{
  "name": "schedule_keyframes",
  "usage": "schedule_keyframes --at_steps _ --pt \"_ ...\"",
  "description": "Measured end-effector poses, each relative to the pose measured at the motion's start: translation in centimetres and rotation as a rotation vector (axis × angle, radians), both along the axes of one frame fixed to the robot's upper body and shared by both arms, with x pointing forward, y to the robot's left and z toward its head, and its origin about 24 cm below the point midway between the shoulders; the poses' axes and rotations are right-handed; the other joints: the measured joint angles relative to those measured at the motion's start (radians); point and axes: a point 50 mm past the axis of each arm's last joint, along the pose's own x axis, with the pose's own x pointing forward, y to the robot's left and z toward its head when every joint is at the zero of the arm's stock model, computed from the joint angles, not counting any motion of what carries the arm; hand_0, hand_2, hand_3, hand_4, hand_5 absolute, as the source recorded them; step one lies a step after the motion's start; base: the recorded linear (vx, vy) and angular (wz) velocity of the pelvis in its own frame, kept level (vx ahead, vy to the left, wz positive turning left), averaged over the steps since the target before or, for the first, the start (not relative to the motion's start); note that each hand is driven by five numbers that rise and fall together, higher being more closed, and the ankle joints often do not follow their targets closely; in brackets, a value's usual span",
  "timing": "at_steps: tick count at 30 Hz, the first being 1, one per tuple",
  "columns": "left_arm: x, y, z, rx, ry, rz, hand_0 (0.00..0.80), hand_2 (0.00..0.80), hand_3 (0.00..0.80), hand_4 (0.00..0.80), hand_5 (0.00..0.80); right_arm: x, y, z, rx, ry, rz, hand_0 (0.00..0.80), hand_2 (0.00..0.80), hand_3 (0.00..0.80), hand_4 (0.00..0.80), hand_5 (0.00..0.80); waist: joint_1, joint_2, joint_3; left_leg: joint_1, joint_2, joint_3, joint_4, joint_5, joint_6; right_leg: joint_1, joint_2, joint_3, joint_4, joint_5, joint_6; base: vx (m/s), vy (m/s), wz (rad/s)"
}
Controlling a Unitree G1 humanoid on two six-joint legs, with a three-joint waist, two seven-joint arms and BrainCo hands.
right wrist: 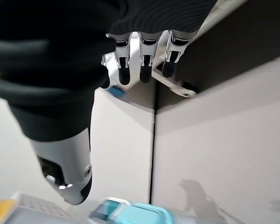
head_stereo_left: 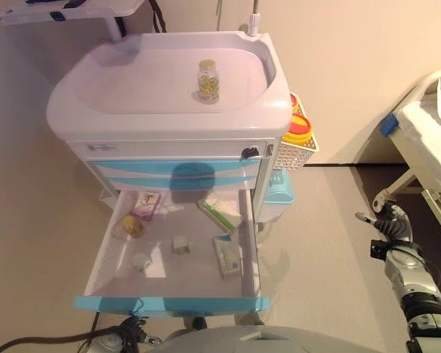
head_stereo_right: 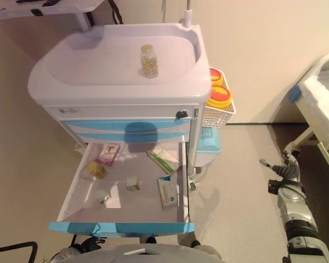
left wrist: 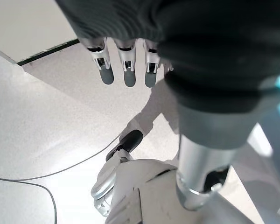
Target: Open the drawer and pick up the medicine
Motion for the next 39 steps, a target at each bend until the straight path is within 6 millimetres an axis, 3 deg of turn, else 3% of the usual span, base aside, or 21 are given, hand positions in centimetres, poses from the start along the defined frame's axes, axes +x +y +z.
schedule_keyframes --at_steps 7,11,16,20,26,32,39 --pt "1.4 -0.7 0.5 0.002 -0.041 -0.129 0.000 0.000 0.000 0.000 0.000 -5.1 2.8 -6.1 0.152 0.212 0.013 0.000 0.000 0.000 0.000 0.000 0.000 0.015 0.034 -0.003 0.002 0.023 0.000 -0.005 0.000 -0.020 0.001 0.023 0.011 0.003 -0.005 0.005 0.039 -0.10" --pt "3.6 -1.1 1.8 -0.013 -0.130 -0.190 0.000 0.000 0.000 0.000 0.000 -6.7 3.8 -7.5 0.115 0.313 0.099 0.000 0.000 0.000 0.000 0.000 -0.001 0.033 0.066 -0.054 0.002 0.047 0.001 0.001 0.008 -0.109 0.003 0.049 0.065 0.003 -0.004 -0.142 0.062 -0.21" --pt "9.7 -0.2 5.7 0.005 -0.321 -0.240 0.000 0.000 0.000 0.000 0.000 -5.1 5.1 -7.3 0.081 0.295 0.235 0.000 0.000 0.000 0.000 0.000 0.002 0.033 0.174 -0.150 -0.003 0.081 0.021 0.024 0.022 -0.272 -0.005 0.045 0.180 -0.006 0.008 -0.205 0.073 -0.24" --pt "14.9 0.6 10.5 0.024 -0.515 -0.265 0.000 0.000 0.000 0.000 0.000 -2.4 6.5 -6.2 0.063 0.225 0.352 0.000 0.000 0.000 0.000 0.000 -0.002 0.029 0.274 -0.244 -0.008 0.097 0.087 0.025 0.027 -0.398 -0.014 0.046 0.282 -0.010 0.011 -0.135 0.082 -0.18" --pt "21.3 0.9 18.6 0.052 -0.774 -0.274 0.000 0.000 0.000 0.000 0.000 1.1 7.3 -3.3 0.004 0.094 0.471 0.000 0.000 0.000 0.000 0.000 -0.019 0.026 0.389 -0.402 -0.015 0.091 0.308 -0.056 0.031 -0.550 -0.025 0.080 0.464 -0.058 0.013 -0.075 0.077 -0.08" --pt "24.7 3.3 24.7 0.094 -0.904 -0.161 0.000 0.000 0.000 0.000 0.000 2.3 7.2 -1.2 -0.045 0.018 0.527 0.000 0.000 0.000 0.000 0.000 -0.061 0.021 0.424 -0.536 -0.011 0.066 0.518 -0.142 0.035 -0.663 -0.017 0.109 0.594 -0.084 0.014 -0.011 0.102 -0.14" --pt "27.4 8.2 31.0 0.232 -1.107 0.214 0.000 0.000 0.000 0.000 0.000 2.3 8.1 -0.9 -0.050 0.005 0.595 0.000 0.000 0.000 0.000 0.000 -0.128 -0.014 0.443 -0.650 0.022 0.085 0.683 -0.209 0.043 -0.774 -0.004 0.127 0.696 -0.091 0.014 0.005 0.041 -0.24"
